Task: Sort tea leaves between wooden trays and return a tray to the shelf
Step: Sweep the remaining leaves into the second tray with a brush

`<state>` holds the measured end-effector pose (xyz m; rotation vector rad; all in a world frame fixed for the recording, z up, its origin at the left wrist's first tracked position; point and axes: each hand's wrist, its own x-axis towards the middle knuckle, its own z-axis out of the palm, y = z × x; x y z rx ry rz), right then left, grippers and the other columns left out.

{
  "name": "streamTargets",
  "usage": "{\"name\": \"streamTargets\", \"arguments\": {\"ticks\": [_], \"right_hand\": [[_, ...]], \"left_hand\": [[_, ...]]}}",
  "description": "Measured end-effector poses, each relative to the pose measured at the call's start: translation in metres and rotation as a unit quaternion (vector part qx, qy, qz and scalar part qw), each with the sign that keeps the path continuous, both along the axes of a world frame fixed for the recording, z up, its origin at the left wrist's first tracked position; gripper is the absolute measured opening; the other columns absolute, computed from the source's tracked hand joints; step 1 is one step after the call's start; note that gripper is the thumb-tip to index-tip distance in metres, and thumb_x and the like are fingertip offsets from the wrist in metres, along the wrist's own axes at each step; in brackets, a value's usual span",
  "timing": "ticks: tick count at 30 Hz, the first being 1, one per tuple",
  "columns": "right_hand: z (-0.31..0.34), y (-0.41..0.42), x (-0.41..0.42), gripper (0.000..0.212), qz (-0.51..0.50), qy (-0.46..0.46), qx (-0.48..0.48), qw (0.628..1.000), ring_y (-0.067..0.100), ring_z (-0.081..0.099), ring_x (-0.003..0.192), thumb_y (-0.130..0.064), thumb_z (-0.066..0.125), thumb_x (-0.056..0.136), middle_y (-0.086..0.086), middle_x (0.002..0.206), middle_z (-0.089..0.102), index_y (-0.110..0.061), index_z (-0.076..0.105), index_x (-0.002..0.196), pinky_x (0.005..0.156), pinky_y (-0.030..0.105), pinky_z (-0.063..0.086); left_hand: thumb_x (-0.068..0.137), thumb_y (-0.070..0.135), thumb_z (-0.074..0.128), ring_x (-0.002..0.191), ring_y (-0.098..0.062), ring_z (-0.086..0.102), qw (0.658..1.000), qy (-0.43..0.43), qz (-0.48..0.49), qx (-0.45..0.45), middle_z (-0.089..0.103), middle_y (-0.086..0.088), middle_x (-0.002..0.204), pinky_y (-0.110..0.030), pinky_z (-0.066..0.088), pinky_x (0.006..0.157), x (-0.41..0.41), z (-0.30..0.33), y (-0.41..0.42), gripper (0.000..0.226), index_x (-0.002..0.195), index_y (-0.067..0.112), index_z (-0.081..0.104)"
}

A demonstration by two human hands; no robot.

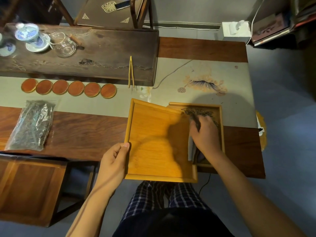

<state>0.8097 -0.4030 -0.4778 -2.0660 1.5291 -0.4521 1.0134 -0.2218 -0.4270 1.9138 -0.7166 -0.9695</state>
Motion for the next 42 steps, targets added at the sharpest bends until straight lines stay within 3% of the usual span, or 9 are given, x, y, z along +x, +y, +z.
{"name": "streamTargets", "arguments": {"ticks": [8,13,18,21,24,28,32,38,42], "right_hand": [[0.015,-0.01,-0.033,0.024,-0.069,-0.116,0.087,0.987,0.012,0.057,0.082,-0.026,0.049,0.098,0.004,0.096,0.062,-0.009,0.06,0.109,0.063,0.016,0.041],[0.023,-0.039,-0.038,0.028,-0.258,-0.311,0.287,0.869,0.016,0.058,0.091,-0.015,0.04,0.098,0.006,0.101,0.061,-0.006,0.059,0.118,0.077,0.027,0.045],[0.032,-0.061,-0.033,0.035,-0.209,-0.36,0.428,0.802,0.014,0.063,0.067,-0.044,0.052,0.09,0.003,0.075,0.065,-0.014,0.064,0.104,0.058,0.027,0.05],[0.032,-0.065,-0.027,0.041,-0.136,-0.321,0.452,0.821,0.015,0.064,0.068,-0.044,0.069,0.077,0.005,0.08,0.066,-0.011,0.066,0.1,0.062,0.028,0.052],[0.032,-0.072,-0.018,0.02,-0.116,-0.297,0.433,0.843,0.015,0.067,0.067,-0.027,0.067,0.084,0.006,0.082,0.069,-0.012,0.067,0.097,0.063,0.028,0.054],[0.045,-0.111,0.001,0.008,-0.004,-0.183,0.289,0.94,0.01,0.064,0.084,-0.023,0.064,0.089,-0.003,0.095,0.068,-0.025,0.065,0.097,0.073,0.026,0.05],[0.05,-0.163,0.033,0.006,0.144,-0.059,0.14,0.978,0.003,0.056,0.08,-0.022,0.06,0.092,-0.01,0.088,0.062,-0.022,0.061,0.098,0.063,0.021,0.041],[0.017,-0.2,0.103,0.013,0.34,0.128,0.029,0.931,0.023,0.052,0.08,-0.025,0.055,0.091,0.004,0.086,0.054,-0.023,0.048,0.08,0.065,0.032,0.036],[-0.027,-0.197,0.138,0.009,0.411,0.185,0.003,0.893,0.025,0.053,0.089,-0.026,0.05,0.094,0.008,0.096,0.051,-0.019,0.053,0.099,0.071,0.031,0.038]], "left_hand": [[0.101,0.025,0.046,0.051,-0.004,0.035,0.999,0.008,0.045,0.004,0.037,0.01,0.053,-0.029,0.027,0.055,0.003,-0.006,0.0,0.039,0.063,0.016,0.043],[0.101,0.027,0.047,0.076,-0.02,0.055,0.995,0.059,0.08,0.0,0.06,-0.011,0.078,-0.037,0.043,0.073,0.012,-0.015,0.003,0.04,0.083,-0.007,0.06],[0.1,0.03,0.048,0.097,-0.032,0.063,0.985,0.114,0.129,0.015,0.071,-0.017,0.102,-0.047,0.047,0.091,0.013,-0.021,-0.004,0.032,0.096,0.009,0.072],[0.1,0.031,0.048,0.092,-0.033,0.063,0.983,0.121,0.137,0.013,0.069,-0.025,0.101,-0.053,0.048,0.089,0.013,-0.024,-0.007,0.035,0.096,0.004,0.07],[0.099,0.03,0.049,0.087,-0.028,0.063,0.979,0.133,0.153,0.007,0.07,-0.022,0.098,-0.046,0.048,0.083,0.014,-0.025,-0.009,0.032,0.091,0.008,0.072],[0.099,0.029,0.05,0.088,-0.026,0.066,0.972,0.151,0.179,0.012,0.074,-0.012,0.094,-0.045,0.049,0.085,0.019,-0.025,-0.007,0.032,0.081,0.02,0.075],[0.098,0.031,0.052,0.093,-0.027,0.069,0.964,0.164,0.21,0.021,0.076,-0.005,0.093,-0.043,0.053,0.082,0.025,-0.028,-0.005,0.029,0.085,0.023,0.076],[0.097,0.031,0.052,0.103,-0.035,0.064,0.954,0.184,0.235,0.026,0.071,-0.017,0.108,-0.053,0.048,0.097,0.036,-0.036,-0.006,0.028,0.1,0.011,0.071],[0.09,0.039,0.057,0.105,-0.038,0.064,0.948,0.2,0.247,0.026,0.072,-0.017,0.108,-0.056,0.046,0.099,0.045,-0.043,-0.004,0.038,0.107,0.007,0.071]]}}
